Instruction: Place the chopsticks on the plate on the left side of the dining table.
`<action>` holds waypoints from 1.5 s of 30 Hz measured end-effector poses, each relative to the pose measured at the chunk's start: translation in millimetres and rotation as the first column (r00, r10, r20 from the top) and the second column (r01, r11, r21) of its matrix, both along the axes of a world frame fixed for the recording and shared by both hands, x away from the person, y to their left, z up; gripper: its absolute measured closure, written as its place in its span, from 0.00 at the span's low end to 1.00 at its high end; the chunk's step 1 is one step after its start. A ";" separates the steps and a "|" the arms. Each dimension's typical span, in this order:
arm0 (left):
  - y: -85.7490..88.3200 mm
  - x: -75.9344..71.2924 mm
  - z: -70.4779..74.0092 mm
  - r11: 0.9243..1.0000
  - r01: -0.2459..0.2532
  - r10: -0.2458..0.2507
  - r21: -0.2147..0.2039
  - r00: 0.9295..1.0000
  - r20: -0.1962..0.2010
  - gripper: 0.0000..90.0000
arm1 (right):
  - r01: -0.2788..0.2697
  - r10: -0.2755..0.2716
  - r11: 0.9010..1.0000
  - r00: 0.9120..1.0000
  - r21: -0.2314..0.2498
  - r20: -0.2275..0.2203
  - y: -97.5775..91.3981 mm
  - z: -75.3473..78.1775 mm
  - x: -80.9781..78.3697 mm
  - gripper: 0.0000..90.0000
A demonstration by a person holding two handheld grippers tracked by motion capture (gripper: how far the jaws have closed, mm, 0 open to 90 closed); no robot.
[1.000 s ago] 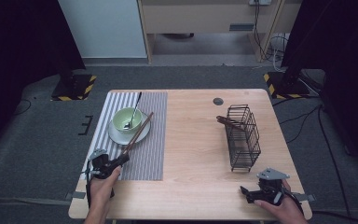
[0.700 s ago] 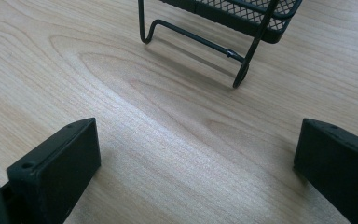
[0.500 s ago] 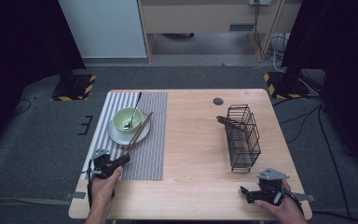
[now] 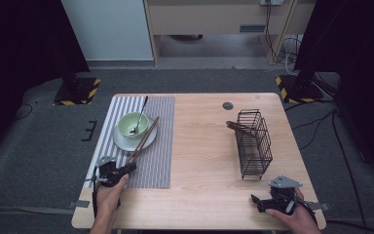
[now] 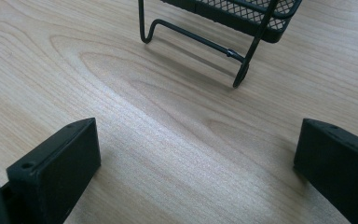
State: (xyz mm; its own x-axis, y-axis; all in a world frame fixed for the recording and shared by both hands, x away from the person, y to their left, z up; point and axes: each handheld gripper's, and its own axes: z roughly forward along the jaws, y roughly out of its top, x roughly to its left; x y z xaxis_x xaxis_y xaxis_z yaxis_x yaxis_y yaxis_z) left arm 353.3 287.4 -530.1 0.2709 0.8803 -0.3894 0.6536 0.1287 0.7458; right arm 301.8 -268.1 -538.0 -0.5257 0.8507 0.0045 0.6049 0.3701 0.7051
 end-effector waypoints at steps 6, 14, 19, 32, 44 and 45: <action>0.0 0.1 -1.5 1.000 -0.003 0.002 -0.008 1.000 -0.010 0.92 | 0.000 0.000 1.000 1.000 0.000 0.000 0.0 0.0 -0.1 0.01; 0.2 0.2 -2.2 1.000 -0.004 0.003 -0.012 1.000 -0.019 0.91 | 0.001 -0.001 1.000 1.000 0.000 0.000 0.1 0.0 -0.1 0.01; -1.6 0.6 -2.8 1.000 0.003 -0.003 -0.009 1.000 -0.023 0.91 | 0.001 -0.001 1.000 1.000 0.000 0.000 0.0 0.0 -0.1 0.01; -1.4 0.4 -3.9 1.000 0.003 -0.003 -0.014 0.999 -0.032 0.88 | 0.001 -0.001 1.000 1.000 0.000 0.000 0.1 0.0 -0.1 0.00; -1.8 -5.9 -2.4 1.000 0.003 -0.003 -0.009 0.999 -0.037 0.76 | 0.001 -0.001 1.000 1.000 0.000 -0.001 0.1 0.0 -0.1 0.01; -1.5 -6.6 -1.9 1.000 -0.002 0.002 -0.015 0.999 -0.033 0.75 | 0.001 -0.001 1.000 1.000 0.000 0.000 0.1 0.0 -0.1 0.01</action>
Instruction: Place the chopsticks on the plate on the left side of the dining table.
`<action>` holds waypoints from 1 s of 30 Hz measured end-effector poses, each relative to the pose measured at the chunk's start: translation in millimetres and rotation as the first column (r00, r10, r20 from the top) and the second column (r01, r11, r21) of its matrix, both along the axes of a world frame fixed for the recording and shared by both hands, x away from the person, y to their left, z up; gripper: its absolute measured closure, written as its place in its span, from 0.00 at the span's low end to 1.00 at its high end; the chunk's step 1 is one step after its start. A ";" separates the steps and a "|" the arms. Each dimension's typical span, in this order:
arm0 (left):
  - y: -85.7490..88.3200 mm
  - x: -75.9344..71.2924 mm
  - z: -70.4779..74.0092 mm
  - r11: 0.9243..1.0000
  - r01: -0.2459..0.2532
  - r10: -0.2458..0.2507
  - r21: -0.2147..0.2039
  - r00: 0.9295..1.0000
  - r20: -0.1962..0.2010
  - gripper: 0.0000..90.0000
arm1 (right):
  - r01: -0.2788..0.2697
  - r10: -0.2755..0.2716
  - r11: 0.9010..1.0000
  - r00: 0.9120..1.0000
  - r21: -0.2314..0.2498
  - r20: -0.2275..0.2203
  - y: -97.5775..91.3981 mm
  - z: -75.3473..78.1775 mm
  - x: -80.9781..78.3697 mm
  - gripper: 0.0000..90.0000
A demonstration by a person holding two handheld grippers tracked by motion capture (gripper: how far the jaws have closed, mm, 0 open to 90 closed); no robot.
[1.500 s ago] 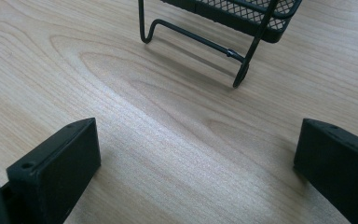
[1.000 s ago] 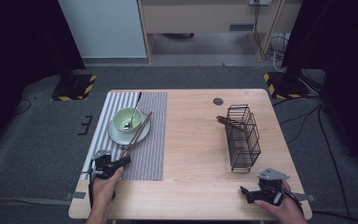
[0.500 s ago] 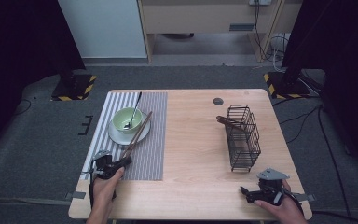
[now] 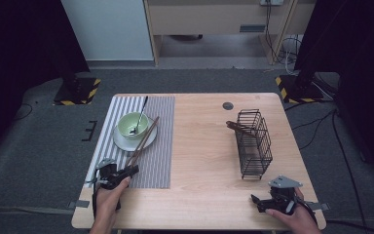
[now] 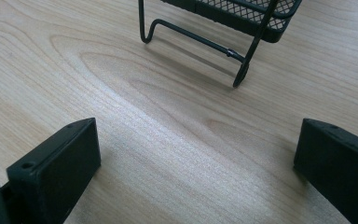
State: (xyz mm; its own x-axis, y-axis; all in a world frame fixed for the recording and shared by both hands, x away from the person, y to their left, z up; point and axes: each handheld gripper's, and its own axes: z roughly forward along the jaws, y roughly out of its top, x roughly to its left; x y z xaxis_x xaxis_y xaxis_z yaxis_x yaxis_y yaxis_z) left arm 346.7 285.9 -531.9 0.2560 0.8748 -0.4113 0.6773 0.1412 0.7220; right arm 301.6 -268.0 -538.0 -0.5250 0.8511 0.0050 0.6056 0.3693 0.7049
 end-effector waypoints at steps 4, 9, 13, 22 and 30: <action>-0.1 -3.2 -0.4 1.000 0.014 -0.014 0.001 1.000 -0.008 0.71 | 0.000 0.000 1.000 1.000 0.000 0.000 0.0 0.0 0.0 0.01; -1.1 -6.7 0.2 1.000 0.022 -0.022 0.004 1.000 -0.008 0.70 | 0.000 0.000 1.000 1.000 0.000 0.000 0.0 0.0 0.0 0.01; -0.6 -10.0 0.2 1.000 0.027 -0.027 0.003 1.000 -0.009 0.69 | 0.000 0.000 1.000 1.000 0.000 0.000 0.0 0.0 0.0 0.00; 2.5 -15.1 0.8 1.000 0.025 -0.025 0.007 1.000 0.003 0.66 | 0.000 0.000 1.000 1.000 0.000 0.000 0.0 0.0 0.0 0.01; 4.5 -15.1 1.1 0.999 0.019 -0.020 0.040 1.000 0.021 0.62 | 0.000 0.000 1.000 1.000 0.000 0.000 0.0 0.0 0.0 0.01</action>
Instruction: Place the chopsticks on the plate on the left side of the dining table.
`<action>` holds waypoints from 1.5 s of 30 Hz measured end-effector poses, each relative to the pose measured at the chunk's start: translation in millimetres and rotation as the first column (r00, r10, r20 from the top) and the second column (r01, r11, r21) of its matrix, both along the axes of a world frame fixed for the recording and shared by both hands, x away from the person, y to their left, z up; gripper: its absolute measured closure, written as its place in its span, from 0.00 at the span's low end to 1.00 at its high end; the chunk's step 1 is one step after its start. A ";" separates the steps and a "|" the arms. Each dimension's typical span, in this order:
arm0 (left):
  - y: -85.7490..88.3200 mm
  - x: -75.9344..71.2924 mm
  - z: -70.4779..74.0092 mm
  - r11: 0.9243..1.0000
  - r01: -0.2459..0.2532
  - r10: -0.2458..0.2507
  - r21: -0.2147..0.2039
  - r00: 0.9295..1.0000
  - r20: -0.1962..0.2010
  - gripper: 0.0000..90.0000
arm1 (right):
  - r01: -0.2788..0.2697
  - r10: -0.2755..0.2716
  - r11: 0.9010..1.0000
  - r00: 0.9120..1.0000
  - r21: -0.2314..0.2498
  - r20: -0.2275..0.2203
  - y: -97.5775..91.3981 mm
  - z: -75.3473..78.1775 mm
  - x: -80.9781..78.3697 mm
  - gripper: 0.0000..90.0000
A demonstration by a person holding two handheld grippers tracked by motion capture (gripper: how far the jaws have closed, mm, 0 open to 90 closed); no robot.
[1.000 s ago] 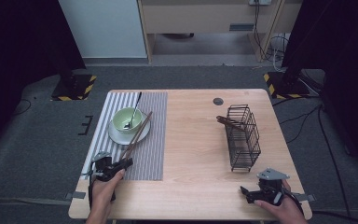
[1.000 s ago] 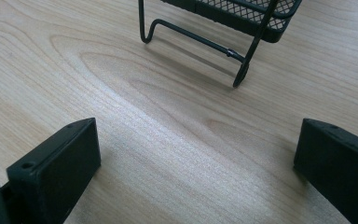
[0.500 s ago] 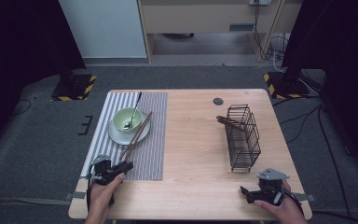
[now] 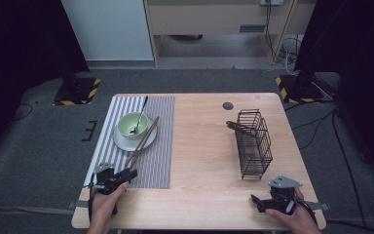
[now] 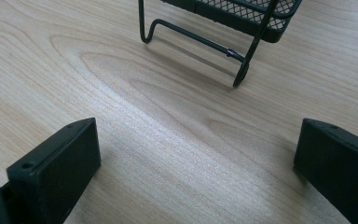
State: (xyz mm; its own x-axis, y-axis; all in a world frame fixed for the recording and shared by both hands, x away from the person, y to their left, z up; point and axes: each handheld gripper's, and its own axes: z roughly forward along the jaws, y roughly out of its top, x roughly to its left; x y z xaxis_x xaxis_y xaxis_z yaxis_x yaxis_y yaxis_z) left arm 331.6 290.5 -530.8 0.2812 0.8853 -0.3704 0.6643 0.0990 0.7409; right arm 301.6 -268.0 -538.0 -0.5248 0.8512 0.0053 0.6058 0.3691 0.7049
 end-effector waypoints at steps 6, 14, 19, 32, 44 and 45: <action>2.0 1.4 -0.2 1.000 -0.005 0.005 0.016 1.000 0.012 0.57 | 0.000 0.000 1.000 1.000 0.000 0.000 0.0 0.0 0.0 0.01; 2.4 3.8 0.5 1.000 0.002 -0.003 0.030 0.999 0.033 0.53 | 0.000 0.000 1.000 1.000 0.000 0.000 0.0 0.0 0.0 0.00; 1.8 5.4 1.1 0.998 0.003 -0.006 0.058 0.999 0.045 0.51 | 0.000 0.000 1.000 1.000 0.000 0.000 0.0 0.0 0.0 0.01; 2.7 11.4 2.1 0.998 0.000 -0.004 0.060 0.998 0.064 0.47 | 0.000 0.000 1.000 1.000 0.000 0.000 0.0 0.0 0.0 0.01; 1.9 25.6 8.1 0.998 0.020 -0.025 0.059 0.997 0.078 0.44 | 0.000 0.000 1.000 1.000 0.000 0.000 0.0 0.0 0.0 0.01; 0.7 26.7 8.3 0.998 0.022 -0.026 0.061 0.997 0.076 0.44 | 0.000 0.000 1.000 1.000 0.000 0.000 0.0 0.0 0.0 0.00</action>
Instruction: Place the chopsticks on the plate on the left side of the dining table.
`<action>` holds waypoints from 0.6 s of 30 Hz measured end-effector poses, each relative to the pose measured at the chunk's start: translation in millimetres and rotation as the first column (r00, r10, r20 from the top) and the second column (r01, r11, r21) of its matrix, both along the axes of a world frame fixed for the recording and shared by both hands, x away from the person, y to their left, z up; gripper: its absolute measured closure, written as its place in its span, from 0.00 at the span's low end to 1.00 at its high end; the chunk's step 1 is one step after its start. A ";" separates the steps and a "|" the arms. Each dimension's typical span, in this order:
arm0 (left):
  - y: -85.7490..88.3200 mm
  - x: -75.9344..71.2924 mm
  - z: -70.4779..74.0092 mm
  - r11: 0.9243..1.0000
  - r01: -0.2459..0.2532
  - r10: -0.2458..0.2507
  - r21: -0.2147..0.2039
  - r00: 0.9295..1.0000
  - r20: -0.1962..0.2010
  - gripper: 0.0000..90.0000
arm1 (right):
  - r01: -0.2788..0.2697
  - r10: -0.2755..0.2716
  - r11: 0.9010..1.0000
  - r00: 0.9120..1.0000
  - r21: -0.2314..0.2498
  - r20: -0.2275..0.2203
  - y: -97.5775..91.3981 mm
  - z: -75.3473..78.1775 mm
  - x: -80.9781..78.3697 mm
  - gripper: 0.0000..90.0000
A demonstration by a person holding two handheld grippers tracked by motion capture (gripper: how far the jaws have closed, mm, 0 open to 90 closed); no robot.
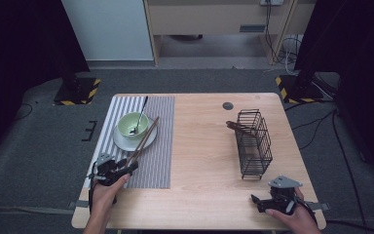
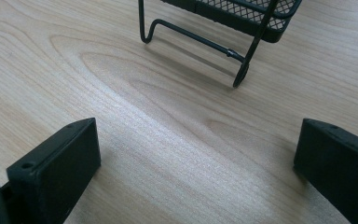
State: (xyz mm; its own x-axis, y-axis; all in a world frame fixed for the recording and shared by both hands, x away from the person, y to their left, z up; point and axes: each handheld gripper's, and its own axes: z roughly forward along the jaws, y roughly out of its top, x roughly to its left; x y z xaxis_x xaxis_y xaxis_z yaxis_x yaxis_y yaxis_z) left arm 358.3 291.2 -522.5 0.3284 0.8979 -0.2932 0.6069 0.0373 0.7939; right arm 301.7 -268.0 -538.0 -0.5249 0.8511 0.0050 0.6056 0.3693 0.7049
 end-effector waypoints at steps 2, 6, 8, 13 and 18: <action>-3.1 2.8 0.0 1.000 0.010 -0.009 0.006 1.000 -0.006 0.44 | 0.000 0.000 1.000 1.000 0.000 0.000 0.0 0.0 0.0 0.00; -4.7 7.1 0.5 1.000 0.007 -0.007 0.009 1.000 -0.012 0.44 | 0.000 0.000 1.000 1.000 0.000 0.000 0.0 0.0 0.0 0.01; -4.1 9.3 -0.1 1.000 0.006 -0.006 0.008 1.000 -0.015 0.44 | 0.000 0.000 1.000 1.000 0.000 0.000 0.0 0.0 0.0 0.01; -4.7 11.0 -2.3 1.000 0.003 -0.003 0.008 1.000 -0.024 0.44 | 0.000 0.000 1.000 1.000 0.000 0.000 0.0 0.0 0.0 0.01; -5.5 11.9 -3.8 1.000 0.000 0.000 0.005 1.000 -0.029 0.45 | 0.000 0.000 1.000 1.000 0.000 0.000 0.0 0.0 0.0 0.01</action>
